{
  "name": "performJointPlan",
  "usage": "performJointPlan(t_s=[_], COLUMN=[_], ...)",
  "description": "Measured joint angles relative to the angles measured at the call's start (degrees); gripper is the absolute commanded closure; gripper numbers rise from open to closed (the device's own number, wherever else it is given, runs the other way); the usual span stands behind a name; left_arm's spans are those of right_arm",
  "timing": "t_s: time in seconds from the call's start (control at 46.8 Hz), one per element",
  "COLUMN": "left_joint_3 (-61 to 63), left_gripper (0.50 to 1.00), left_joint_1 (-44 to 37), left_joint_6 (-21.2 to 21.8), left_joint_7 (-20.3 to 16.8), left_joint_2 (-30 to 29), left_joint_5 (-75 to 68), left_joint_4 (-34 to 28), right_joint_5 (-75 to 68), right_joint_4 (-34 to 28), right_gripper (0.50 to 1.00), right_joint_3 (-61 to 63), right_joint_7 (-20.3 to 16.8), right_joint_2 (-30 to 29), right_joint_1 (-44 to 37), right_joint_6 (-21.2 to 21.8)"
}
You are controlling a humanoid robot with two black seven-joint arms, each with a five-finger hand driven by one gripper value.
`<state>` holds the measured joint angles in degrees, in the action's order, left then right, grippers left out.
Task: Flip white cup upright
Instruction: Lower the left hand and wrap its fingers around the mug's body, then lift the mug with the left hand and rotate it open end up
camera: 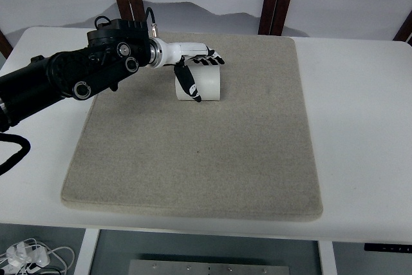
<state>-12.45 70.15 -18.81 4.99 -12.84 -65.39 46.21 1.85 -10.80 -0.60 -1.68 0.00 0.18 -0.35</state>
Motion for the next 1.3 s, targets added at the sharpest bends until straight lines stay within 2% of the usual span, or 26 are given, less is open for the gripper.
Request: performJointPlan(t_s=[0.32,0.363,0.427,0.598,0.897,0.918,0.983,1.153,1.303], left_joint_3=[0.49,0.49,0.49,0.57,0.58,0.58,0.58,0.57,-0.83], left_gripper=[0.534,0.555,0.559,0.634,0.711,0.720,0.786,0.812,0.812], left_joint_1=[0.18,0.18,0.18,0.18,0.18,0.18,0.18,0.64,0.87], left_joint_6=[0.18,0.18,0.19,0.25,0.31,0.33,0.35,0.18,-0.10], left_joint_7=[-0.16,-0.16,-0.16,-0.16,-0.17,-0.17,-0.17,-0.28,-0.83], left_joint_2=[2.33,2.38,2.51,2.82,2.91,2.91,2.91,2.67,2.40], left_joint_5=[-0.24,-0.54,-0.94,-1.25,-2.97,-2.98,-3.04,-2.67,-1.05], left_joint_4=[-2.25,-2.27,-2.29,-2.96,-3.54,-3.62,-3.87,-4.01,-5.03], right_joint_5=[0.00,0.00,0.00,0.00,0.00,0.00,0.00,0.00,0.00], right_joint_4=[0.01,0.01,0.02,0.00,-0.01,-0.01,-0.01,-0.01,0.01], right_gripper=[0.548,0.548,0.548,0.548,0.548,0.548,0.548,0.548,0.548], right_joint_3=[0.03,0.01,0.01,0.00,-0.02,-0.02,0.00,0.00,0.00], right_joint_7=[0.00,0.00,0.00,0.00,0.01,0.01,0.01,0.02,0.01], right_joint_2=[0.00,0.00,0.00,0.00,0.00,0.00,0.00,0.00,0.00], right_joint_1=[0.00,0.00,-0.01,0.00,0.00,0.00,0.00,0.00,0.00], right_joint_6=[0.00,0.00,0.00,0.00,0.00,0.00,0.00,0.00,0.00])
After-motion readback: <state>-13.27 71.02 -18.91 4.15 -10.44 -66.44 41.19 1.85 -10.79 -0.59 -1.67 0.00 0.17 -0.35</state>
